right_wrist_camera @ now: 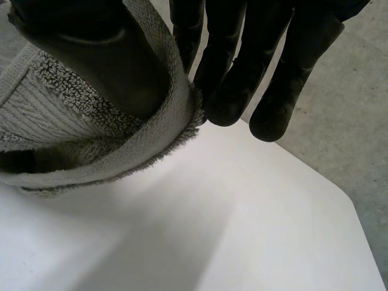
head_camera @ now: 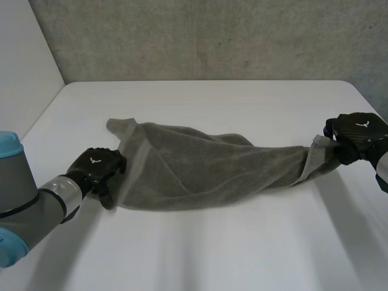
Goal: Fold the towel.
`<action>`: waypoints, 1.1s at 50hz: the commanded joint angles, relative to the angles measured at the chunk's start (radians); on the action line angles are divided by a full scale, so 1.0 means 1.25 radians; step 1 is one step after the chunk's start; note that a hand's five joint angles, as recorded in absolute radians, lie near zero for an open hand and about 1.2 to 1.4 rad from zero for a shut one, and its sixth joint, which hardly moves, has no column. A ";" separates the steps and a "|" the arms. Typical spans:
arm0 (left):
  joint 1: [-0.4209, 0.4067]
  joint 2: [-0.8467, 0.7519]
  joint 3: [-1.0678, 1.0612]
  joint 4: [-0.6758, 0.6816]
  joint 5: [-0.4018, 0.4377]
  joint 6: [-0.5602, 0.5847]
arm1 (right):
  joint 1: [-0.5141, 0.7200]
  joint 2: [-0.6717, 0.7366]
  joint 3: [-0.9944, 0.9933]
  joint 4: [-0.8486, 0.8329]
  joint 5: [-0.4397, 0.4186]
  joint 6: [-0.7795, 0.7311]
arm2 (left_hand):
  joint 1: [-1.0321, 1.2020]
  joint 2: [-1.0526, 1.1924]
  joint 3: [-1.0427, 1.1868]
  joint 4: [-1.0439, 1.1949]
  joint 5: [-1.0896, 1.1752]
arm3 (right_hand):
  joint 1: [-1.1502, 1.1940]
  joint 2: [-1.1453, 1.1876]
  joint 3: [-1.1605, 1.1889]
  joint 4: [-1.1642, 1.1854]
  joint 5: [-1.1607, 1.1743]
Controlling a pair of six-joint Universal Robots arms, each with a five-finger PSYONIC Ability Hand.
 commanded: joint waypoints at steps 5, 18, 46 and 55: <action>0.029 -0.038 0.032 -0.003 -0.001 0.029 | -0.023 0.025 -0.009 -0.027 0.025 -0.004 | -0.105 -0.107 -0.105 -0.109 -0.078 | 0.051 0.061 0.040 0.043 0.045; 0.029 -0.105 0.094 -0.010 -0.002 0.031 | -0.017 0.033 -0.006 -0.028 0.024 -0.004 | -0.138 -0.140 -0.138 -0.142 -0.111 | 0.051 0.061 0.040 0.043 0.045; 0.028 -0.179 0.176 -0.022 -0.008 0.032 | -0.016 0.039 0.003 -0.029 0.015 -0.007 | -0.117 -0.119 -0.117 -0.121 -0.090 | 0.051 0.061 0.040 0.043 0.045; 0.025 -0.188 0.195 -0.027 -0.011 0.031 | -0.016 0.040 0.004 -0.030 0.015 -0.007 | -0.103 -0.105 -0.103 -0.107 -0.076 | 0.051 0.061 0.040 0.043 0.045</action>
